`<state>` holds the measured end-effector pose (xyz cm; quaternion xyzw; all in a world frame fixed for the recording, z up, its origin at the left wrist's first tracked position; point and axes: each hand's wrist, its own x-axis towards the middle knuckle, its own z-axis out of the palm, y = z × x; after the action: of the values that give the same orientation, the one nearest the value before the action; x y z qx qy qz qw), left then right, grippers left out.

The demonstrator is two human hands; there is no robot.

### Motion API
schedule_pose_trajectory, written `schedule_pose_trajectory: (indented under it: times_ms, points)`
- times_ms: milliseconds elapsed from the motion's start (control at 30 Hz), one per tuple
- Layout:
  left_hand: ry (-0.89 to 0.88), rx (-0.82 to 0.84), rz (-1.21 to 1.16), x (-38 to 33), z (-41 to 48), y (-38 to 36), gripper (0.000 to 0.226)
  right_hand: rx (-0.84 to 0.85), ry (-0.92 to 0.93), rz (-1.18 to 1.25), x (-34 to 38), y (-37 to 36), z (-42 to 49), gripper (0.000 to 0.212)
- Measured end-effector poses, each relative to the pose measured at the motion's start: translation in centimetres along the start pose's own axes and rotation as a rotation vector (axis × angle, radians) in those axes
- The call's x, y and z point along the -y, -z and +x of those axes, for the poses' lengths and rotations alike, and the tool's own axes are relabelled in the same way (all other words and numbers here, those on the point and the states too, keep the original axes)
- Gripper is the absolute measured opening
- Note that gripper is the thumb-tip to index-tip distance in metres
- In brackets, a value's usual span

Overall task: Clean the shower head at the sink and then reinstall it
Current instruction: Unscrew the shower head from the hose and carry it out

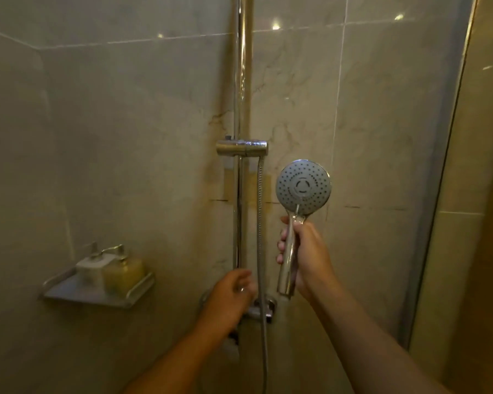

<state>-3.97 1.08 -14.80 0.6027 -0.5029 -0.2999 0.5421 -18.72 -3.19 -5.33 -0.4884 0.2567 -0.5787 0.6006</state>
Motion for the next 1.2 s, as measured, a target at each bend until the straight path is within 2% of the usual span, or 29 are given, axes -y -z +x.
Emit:
schedule_pose_trajectory:
  times_ms: [133, 267, 367, 467, 567, 667, 767, 1000, 1200]
  points:
    - [0.052, -0.037, -0.091, -0.6, -6.2, -1.7, 0.03, -0.012, -0.046, 0.011, -2.8, 0.6, -3.2, 0.009]
    - [0.111, -0.063, -0.227, 0.0, -12.4, -1.6, 0.029, 0.085, -0.254, 0.173, -5.6, 0.3, -7.7, 0.01]
    - [0.14, -0.107, -0.296, 0.6, -16.2, -0.2, 0.046, 0.208, -0.368, 0.189, -7.0, -0.2, -10.7, 0.014]
    - [0.191, -0.114, -0.342, 0.9, -19.4, 1.2, 0.059, 0.357, -0.389, 0.151, -7.5, -0.6, -13.0, 0.014]
    - [0.229, -0.072, -0.326, 0.8, -22.1, 1.9, 0.056, 0.509, -0.374, 0.068, -7.4, -1.0, -15.1, 0.015]
    - [0.241, -0.057, -0.234, 0.4, -24.6, 2.3, 0.042, 0.657, -0.371, -0.025, -7.5, -0.8, -16.9, 0.017]
    - [0.212, -0.014, -0.277, 0.2, -27.2, 2.3, 0.035, 0.767, -0.406, -0.064, -7.9, -0.4, -18.8, 0.022]
    - [0.19, -0.054, -0.413, 2.0, -32.7, 2.8, 0.048, 0.753, -0.443, -0.115, -8.8, -1.1, -24.2, 0.013]
    - [0.213, -0.04, -0.442, 2.4, -36.1, 3.0, 0.045, 0.781, -0.462, -0.164, -8.6, -0.4, -27.5, 0.02]
